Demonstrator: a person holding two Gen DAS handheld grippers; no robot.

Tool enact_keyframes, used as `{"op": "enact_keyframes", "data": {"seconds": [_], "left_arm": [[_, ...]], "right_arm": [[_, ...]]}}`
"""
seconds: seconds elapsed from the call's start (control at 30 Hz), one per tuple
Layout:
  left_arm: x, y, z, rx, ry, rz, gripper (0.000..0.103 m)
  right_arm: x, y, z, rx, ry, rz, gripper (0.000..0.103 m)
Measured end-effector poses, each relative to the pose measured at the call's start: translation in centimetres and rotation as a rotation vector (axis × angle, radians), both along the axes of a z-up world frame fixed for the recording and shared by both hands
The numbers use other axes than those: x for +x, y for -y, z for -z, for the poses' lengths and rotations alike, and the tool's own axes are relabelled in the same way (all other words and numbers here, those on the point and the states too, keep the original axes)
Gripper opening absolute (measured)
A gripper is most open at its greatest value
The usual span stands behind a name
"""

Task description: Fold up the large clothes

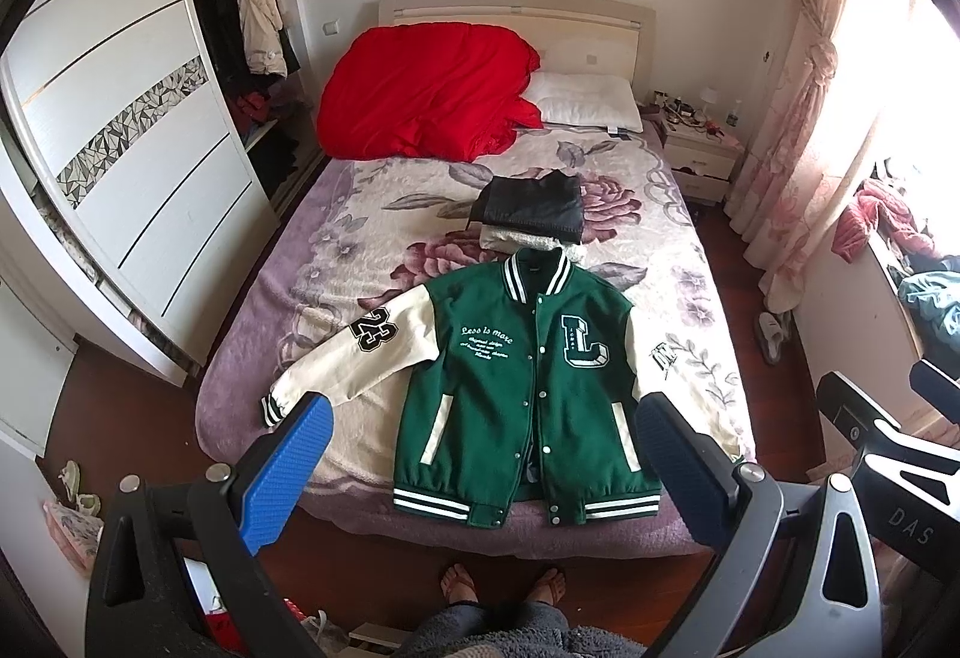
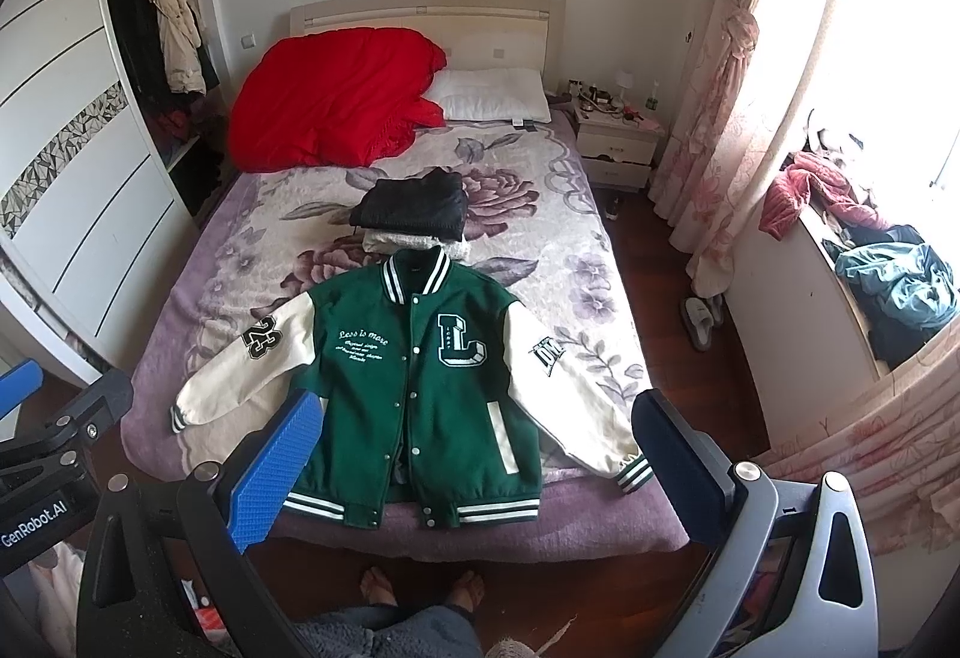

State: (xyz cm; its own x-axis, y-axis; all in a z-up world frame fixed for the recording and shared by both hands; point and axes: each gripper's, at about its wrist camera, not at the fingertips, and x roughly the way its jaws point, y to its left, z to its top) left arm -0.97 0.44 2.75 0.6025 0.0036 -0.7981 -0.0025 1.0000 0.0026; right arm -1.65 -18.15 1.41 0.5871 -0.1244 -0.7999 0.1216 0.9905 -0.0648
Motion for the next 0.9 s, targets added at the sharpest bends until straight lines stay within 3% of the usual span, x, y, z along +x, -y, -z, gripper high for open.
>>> {"op": "enact_keyframes", "data": {"seconds": [0.73,0.9], "left_arm": [[0.1,-0.9,0.5,-0.007,0.028,0.012,0.103],[1.9,-1.5,2.6,0.003,0.105,0.012,0.103]], "right_arm": [[0.0,-0.2,-1.0,0.005,0.014,0.010,0.103],[2.0,1.2,0.3,0.086,0.035,0.047,0.103]]}}
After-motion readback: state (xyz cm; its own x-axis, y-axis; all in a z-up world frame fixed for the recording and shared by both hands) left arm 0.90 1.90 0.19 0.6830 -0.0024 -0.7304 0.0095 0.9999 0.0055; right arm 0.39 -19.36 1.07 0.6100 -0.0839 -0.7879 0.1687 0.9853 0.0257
